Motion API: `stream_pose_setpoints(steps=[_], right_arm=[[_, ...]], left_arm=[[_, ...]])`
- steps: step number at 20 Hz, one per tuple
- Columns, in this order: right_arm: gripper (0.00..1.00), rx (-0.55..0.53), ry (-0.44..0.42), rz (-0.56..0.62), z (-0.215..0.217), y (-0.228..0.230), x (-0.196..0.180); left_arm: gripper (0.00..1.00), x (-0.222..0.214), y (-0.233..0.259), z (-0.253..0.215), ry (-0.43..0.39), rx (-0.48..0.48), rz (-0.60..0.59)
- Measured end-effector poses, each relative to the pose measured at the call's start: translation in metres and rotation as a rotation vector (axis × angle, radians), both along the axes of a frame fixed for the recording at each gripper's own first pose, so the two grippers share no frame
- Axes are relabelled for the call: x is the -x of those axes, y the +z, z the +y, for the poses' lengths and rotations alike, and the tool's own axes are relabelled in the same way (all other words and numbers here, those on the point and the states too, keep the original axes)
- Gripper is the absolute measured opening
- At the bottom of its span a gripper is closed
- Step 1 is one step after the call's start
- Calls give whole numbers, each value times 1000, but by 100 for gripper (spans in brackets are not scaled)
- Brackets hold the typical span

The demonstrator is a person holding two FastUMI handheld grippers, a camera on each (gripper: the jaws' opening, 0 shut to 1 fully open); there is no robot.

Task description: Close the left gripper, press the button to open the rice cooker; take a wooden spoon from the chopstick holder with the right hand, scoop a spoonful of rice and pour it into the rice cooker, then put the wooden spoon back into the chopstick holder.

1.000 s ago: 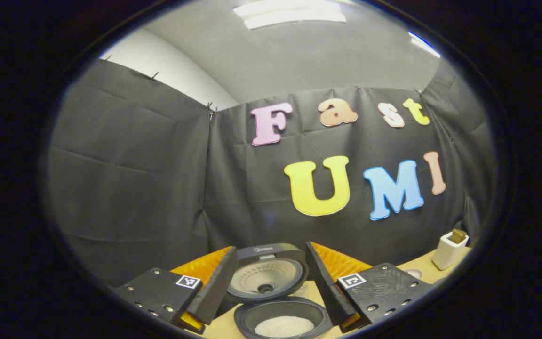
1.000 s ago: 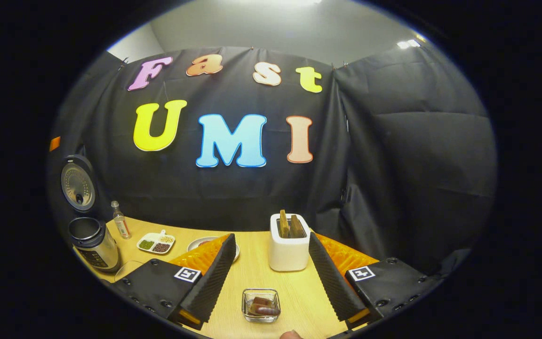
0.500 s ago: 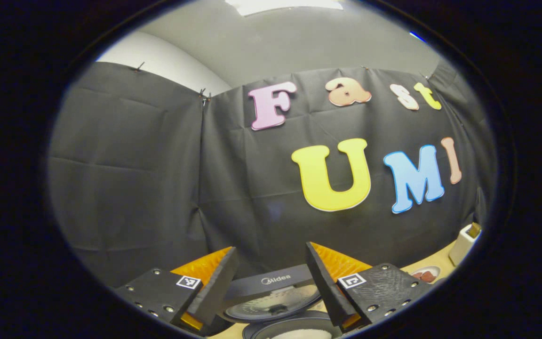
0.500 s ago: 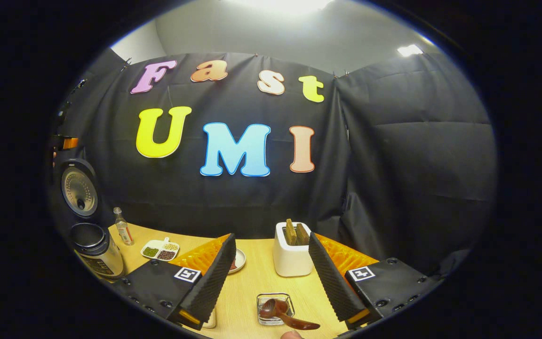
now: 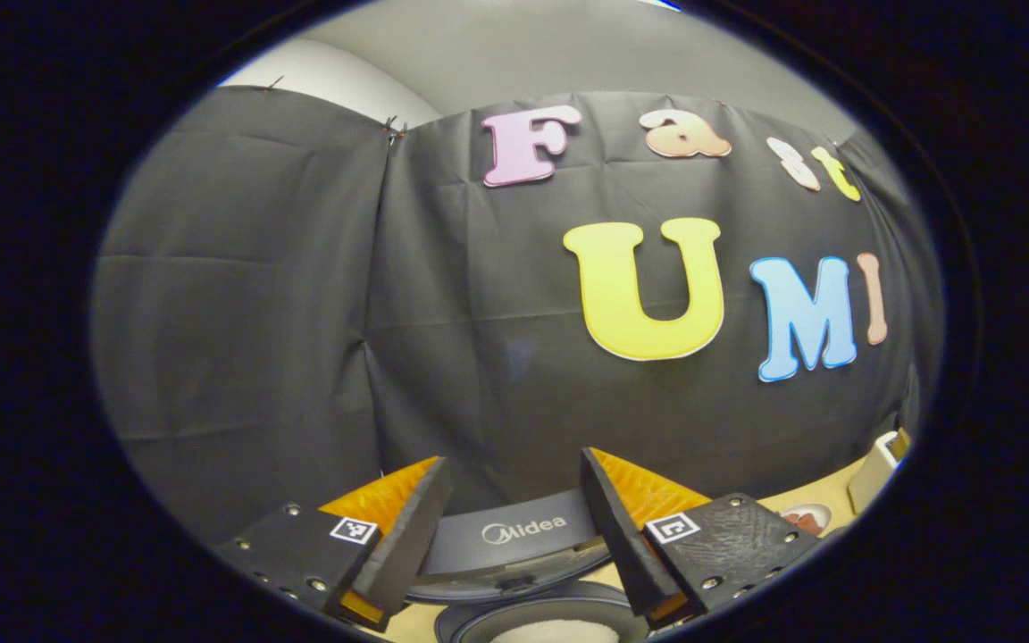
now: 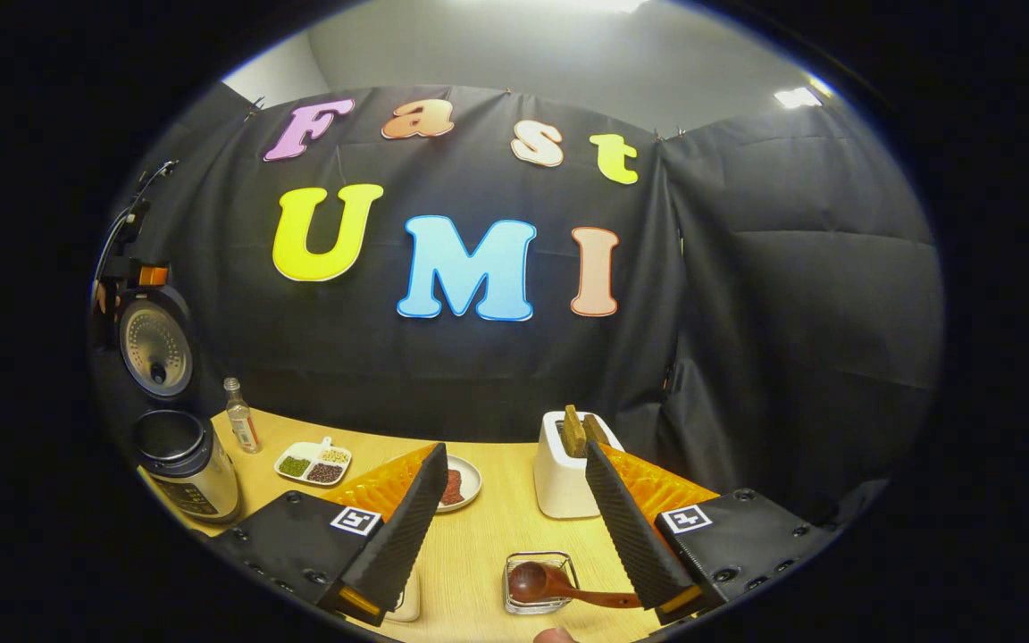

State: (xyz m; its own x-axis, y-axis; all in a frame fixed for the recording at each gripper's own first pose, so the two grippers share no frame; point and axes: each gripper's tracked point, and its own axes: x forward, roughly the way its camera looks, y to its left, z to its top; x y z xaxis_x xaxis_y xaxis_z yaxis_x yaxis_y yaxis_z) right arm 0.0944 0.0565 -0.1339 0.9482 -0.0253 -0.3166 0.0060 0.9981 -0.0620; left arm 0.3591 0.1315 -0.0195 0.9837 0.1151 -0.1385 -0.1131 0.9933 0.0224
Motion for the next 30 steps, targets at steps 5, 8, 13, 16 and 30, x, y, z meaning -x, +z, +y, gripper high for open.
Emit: stream_pose_setpoints(steps=[5, 8, 13, 16, 30], right_arm=[[98, -11, 55, 12, 4, -5, 2], [98, -29, 83, 17, 3, -6, 6], [93, -43, 120, 17, -6, -4, 12], [98, -45, 137, 18, -13, -5, 17], [98, -39, 154, 35, -39, -9, 44]], left_arm=[[92, 35, -8, -18, 0, 13, 8], [92, 57, -17, -29, -3, 17, 22], [93, 98, -38, -54, -17, 33, 52], [93, 120, -55, -66, -23, 52, 83], [93, 183, -138, -102, -28, 101, 203]])
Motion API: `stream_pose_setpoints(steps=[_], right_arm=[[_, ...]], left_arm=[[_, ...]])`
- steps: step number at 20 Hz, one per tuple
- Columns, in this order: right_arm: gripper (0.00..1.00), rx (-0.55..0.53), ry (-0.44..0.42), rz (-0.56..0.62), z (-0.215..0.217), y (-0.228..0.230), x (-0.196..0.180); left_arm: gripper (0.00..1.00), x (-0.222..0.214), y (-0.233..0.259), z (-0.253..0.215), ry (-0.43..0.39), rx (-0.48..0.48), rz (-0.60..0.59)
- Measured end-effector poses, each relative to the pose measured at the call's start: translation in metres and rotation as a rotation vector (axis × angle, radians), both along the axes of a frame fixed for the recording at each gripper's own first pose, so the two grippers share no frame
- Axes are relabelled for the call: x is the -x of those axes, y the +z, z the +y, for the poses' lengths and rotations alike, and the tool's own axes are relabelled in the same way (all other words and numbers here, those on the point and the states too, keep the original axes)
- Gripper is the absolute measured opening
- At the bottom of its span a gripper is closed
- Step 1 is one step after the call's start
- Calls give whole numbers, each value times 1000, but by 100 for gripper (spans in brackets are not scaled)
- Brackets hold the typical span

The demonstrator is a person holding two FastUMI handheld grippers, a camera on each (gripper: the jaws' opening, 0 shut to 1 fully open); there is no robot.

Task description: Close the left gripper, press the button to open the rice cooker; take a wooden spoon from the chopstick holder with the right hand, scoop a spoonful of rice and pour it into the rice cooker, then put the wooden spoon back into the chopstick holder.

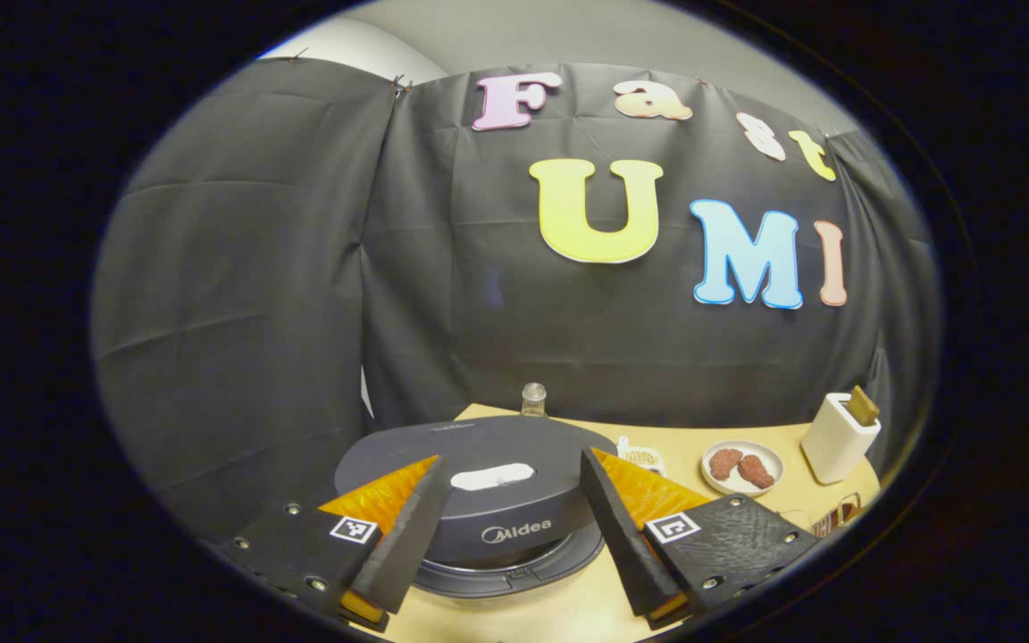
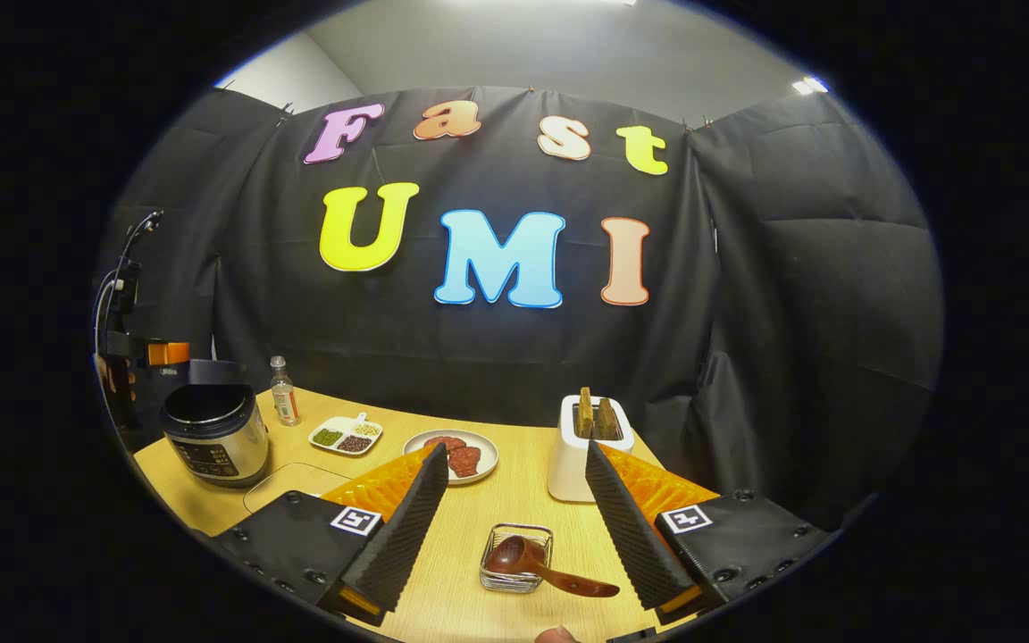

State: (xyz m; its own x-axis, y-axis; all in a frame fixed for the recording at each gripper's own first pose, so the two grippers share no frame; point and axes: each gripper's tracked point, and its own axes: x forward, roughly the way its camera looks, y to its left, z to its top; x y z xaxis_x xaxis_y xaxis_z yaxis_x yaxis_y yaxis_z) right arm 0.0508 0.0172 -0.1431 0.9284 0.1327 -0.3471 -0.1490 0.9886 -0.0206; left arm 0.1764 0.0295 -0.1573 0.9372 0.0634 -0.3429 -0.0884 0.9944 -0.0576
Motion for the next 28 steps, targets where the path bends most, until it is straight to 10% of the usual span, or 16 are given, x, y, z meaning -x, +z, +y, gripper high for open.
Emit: stream_pose_setpoints(steps=[28], right_arm=[[93, -16, 15, 42, 12, -17, 0]], left_arm=[[94, 30, -79, -14, 0, -83, -12]])
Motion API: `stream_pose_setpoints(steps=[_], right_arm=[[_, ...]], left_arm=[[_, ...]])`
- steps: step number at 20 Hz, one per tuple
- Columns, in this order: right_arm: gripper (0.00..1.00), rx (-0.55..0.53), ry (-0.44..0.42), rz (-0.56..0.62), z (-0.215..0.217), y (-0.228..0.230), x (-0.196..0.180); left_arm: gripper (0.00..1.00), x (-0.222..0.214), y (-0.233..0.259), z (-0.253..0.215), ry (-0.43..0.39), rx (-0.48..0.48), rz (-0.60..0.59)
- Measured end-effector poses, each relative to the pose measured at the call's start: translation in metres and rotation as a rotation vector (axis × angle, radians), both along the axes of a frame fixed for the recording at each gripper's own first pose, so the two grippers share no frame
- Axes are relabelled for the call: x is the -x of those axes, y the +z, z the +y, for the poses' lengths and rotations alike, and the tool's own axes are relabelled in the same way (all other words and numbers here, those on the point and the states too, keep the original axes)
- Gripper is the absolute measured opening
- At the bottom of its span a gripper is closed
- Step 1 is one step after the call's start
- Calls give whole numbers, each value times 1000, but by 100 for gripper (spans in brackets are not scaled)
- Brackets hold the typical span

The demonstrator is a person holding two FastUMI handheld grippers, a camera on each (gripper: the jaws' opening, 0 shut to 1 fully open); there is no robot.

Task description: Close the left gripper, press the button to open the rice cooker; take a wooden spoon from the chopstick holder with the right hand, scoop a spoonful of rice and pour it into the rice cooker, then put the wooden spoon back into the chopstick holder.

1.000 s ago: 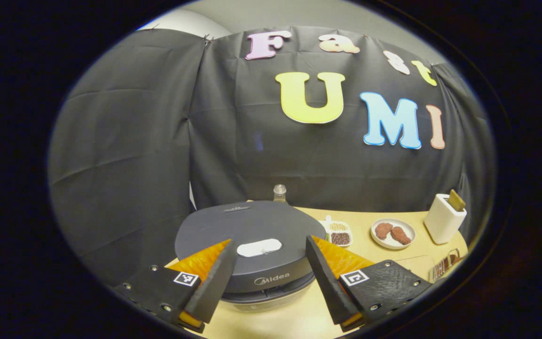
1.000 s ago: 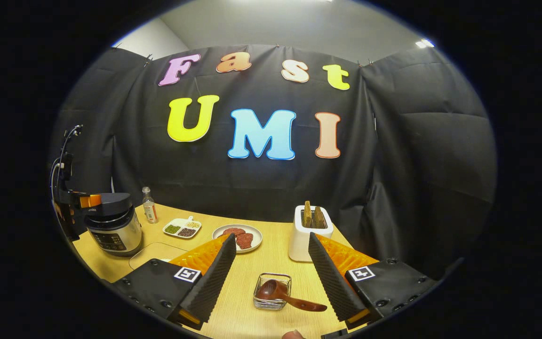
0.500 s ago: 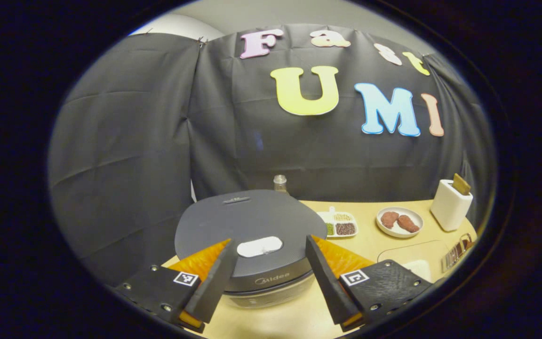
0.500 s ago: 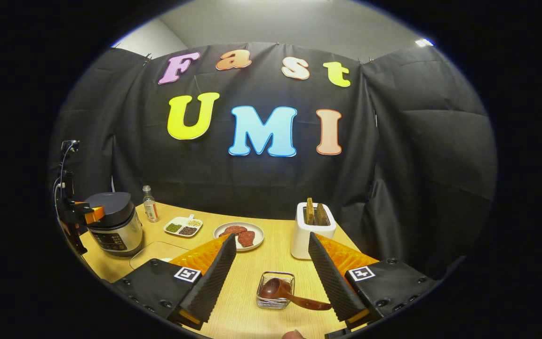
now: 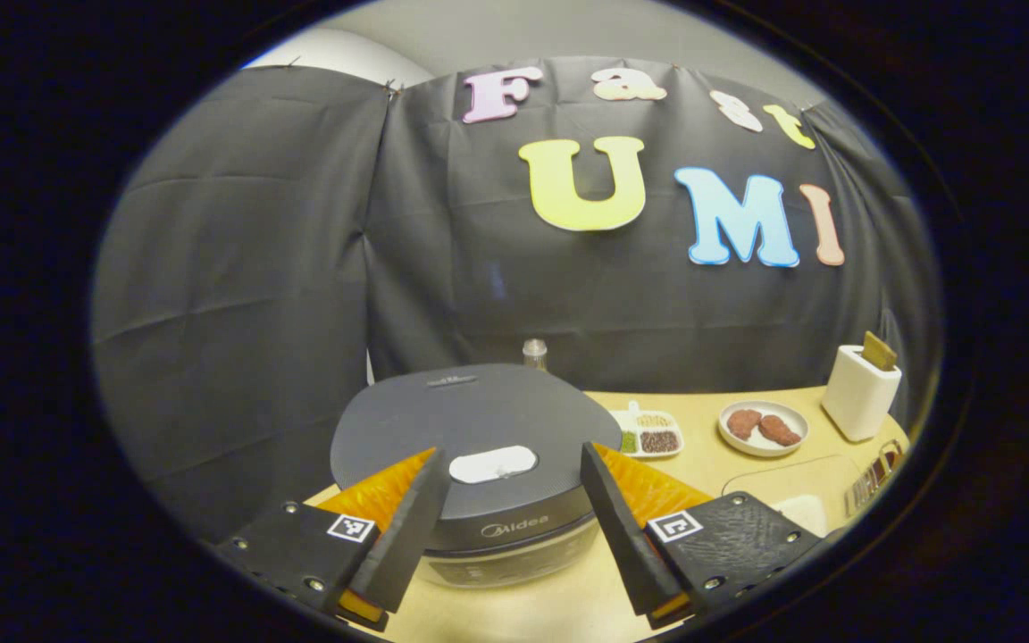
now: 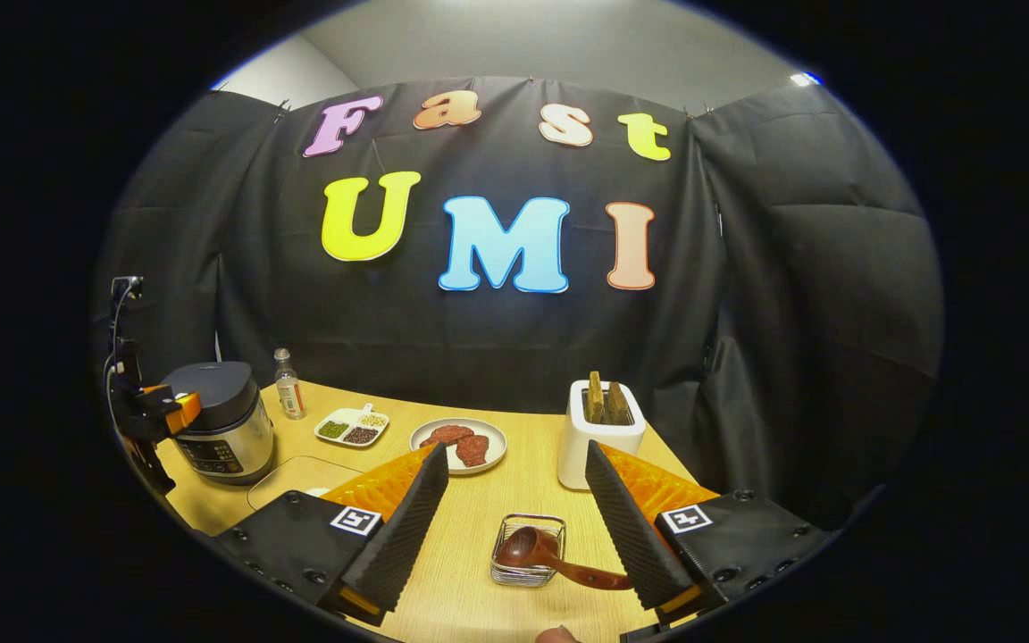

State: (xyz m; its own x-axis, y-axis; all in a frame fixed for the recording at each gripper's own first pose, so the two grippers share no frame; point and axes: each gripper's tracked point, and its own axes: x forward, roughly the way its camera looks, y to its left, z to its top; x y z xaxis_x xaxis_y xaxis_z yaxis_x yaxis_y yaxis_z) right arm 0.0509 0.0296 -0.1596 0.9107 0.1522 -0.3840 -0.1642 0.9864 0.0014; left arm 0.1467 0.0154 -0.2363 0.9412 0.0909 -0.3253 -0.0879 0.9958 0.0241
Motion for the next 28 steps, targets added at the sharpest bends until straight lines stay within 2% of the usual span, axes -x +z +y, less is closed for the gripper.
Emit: stream_pose_setpoints(steps=[1, 3, 6, 10, 11, 12, 14, 15, 16, 20, 21, 22, 25, 28], right_arm=[[98, -2, 2, 0, 1, 0, -1], [98, -13, 8, -6, 4, 4, -2], [98, -20, 21, -39, 4, 17, -2], [98, -45, 56, -81, 2, 38, -1], [93, -64, 66, -91, 3, 44, 1], [98, -84, 78, -100, 4, 48, 2], [98, -112, 105, -114, 6, 55, 7], [98, -115, 115, -123, 6, 58, 10], [98, -113, 121, -131, 5, 59, 13], [98, -130, 118, -142, 11, 65, 31], [93, -133, 114, -152, 13, 69, 35], [98, -129, 108, -163, 14, 72, 37], [98, -109, 78, -166, 17, 78, 47], [98, -113, 51, -186, 21, 87, 59]], left_arm=[[94, 1, -4, 0, 1, 4, 25], [94, 0, 3, 1, 2, 19, 8], [92, 2, 12, -10, -51, 9, -1], [91, 14, 90, -14, -59, 28, -115], [90, 22, 114, -20, -66, 27, -148], [90, 31, 136, -28, -75, 22, -176], [89, 49, 172, -38, -80, -7, -223], [93, 59, 185, -43, -83, -15, -238], [89, 69, 195, -49, -93, -9, -250], [93, 103, 212, -68, -133, 55, -261], [90, 112, 213, -69, -145, 64, -267], [90, 117, 216, -70, -158, 67, -272], [90, 125, 222, -65, -193, 66, -287], [90, 132, 232, -52, -196, 87, -303]])
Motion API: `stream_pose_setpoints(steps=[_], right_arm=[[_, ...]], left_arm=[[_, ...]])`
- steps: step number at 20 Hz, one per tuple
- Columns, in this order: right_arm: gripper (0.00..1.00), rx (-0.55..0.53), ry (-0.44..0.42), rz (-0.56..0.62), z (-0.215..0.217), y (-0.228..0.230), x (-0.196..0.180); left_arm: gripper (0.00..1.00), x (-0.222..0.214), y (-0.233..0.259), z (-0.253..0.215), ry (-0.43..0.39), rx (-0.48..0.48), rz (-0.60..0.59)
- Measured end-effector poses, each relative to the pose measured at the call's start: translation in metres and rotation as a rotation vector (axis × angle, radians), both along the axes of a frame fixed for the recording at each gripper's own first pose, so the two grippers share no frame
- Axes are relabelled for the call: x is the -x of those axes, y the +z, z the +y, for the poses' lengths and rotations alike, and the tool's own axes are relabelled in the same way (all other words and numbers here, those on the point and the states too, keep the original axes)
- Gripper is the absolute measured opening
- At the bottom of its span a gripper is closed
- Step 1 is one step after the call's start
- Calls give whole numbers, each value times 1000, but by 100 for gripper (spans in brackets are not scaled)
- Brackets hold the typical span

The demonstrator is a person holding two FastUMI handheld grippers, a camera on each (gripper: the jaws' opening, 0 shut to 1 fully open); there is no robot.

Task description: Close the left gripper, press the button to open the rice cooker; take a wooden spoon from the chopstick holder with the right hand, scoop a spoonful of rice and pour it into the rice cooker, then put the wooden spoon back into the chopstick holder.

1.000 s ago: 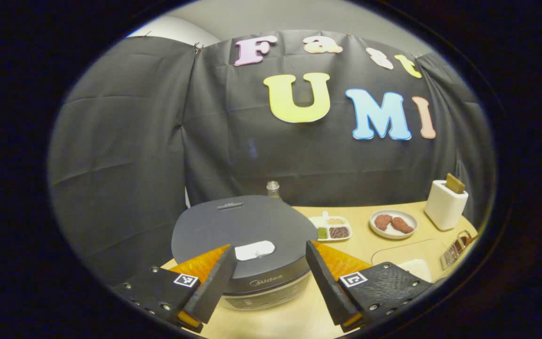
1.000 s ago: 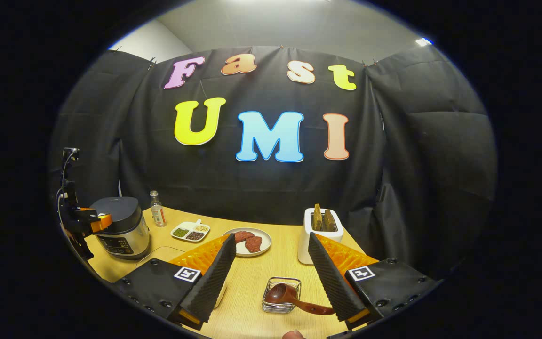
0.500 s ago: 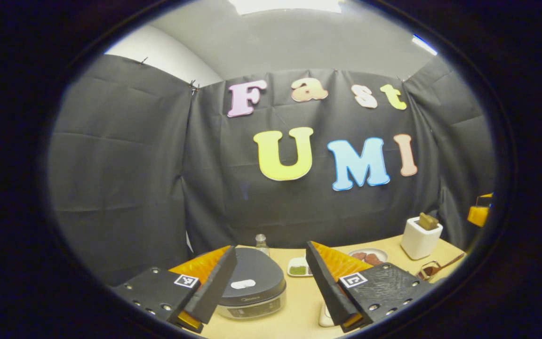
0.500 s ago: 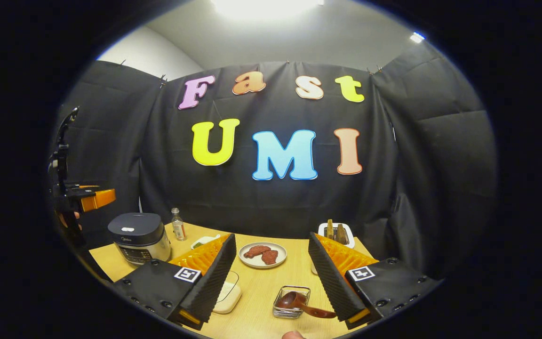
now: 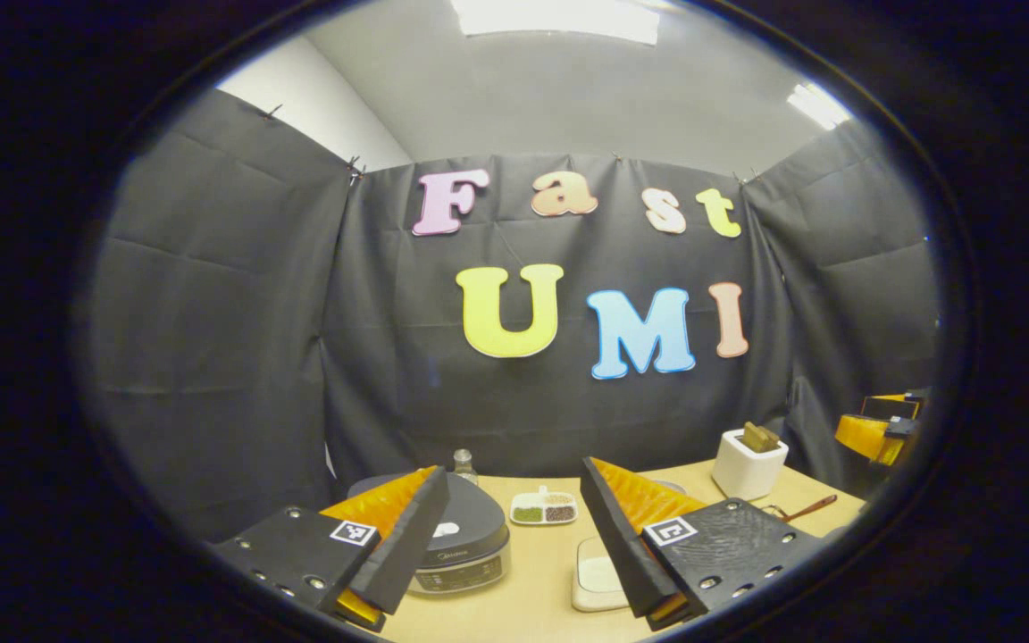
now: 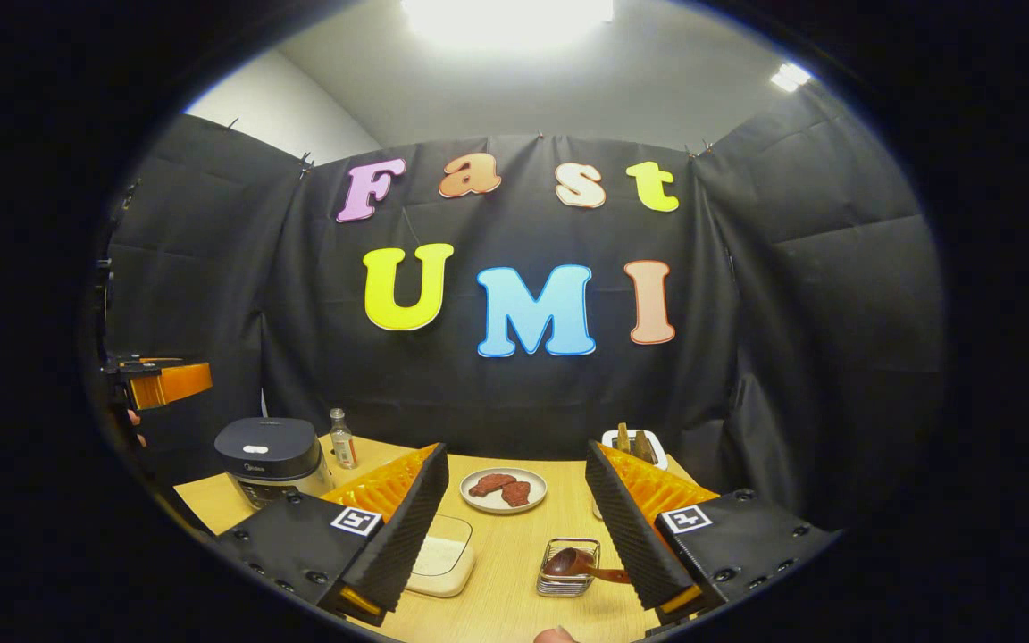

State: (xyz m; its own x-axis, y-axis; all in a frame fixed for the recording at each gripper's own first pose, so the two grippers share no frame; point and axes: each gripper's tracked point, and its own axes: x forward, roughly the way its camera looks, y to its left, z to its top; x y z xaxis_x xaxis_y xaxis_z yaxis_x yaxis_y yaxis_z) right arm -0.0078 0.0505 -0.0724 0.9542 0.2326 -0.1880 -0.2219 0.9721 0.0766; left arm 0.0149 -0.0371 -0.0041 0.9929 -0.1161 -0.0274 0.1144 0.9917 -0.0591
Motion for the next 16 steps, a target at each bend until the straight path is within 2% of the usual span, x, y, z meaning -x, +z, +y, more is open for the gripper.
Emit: stream_pose_setpoints(steps=[3, 4, 6, 7, 9, 10, 15, 16], right_arm=[[98, 2, -19, -8, 0, 6, 12], [98, 3, -26, -18, -2, 9, 15], [98, -1, -37, -29, -4, 13, 19], [98, -6, -41, -30, -4, 15, 21], [98, -16, -49, -33, -6, 17, 23], [98, -18, -54, -34, -7, 19, 24], [98, -1, -58, -51, -10, 28, 29], [98, -1, -59, -53, -10, 31, 30]], left_arm=[[89, 6, 8, 6, -4, 9, -14], [93, 7, 13, 7, -7, -1, -21], [93, 12, 21, 10, -9, -25, -41], [89, 14, 25, 10, -9, -32, -51], [92, 18, 32, 9, -14, -31, -67], [89, 20, 36, 9, -16, -29, -75], [89, 30, 37, 12, -14, -25, -84], [92, 29, 36, 14, -12, -22, -81]])
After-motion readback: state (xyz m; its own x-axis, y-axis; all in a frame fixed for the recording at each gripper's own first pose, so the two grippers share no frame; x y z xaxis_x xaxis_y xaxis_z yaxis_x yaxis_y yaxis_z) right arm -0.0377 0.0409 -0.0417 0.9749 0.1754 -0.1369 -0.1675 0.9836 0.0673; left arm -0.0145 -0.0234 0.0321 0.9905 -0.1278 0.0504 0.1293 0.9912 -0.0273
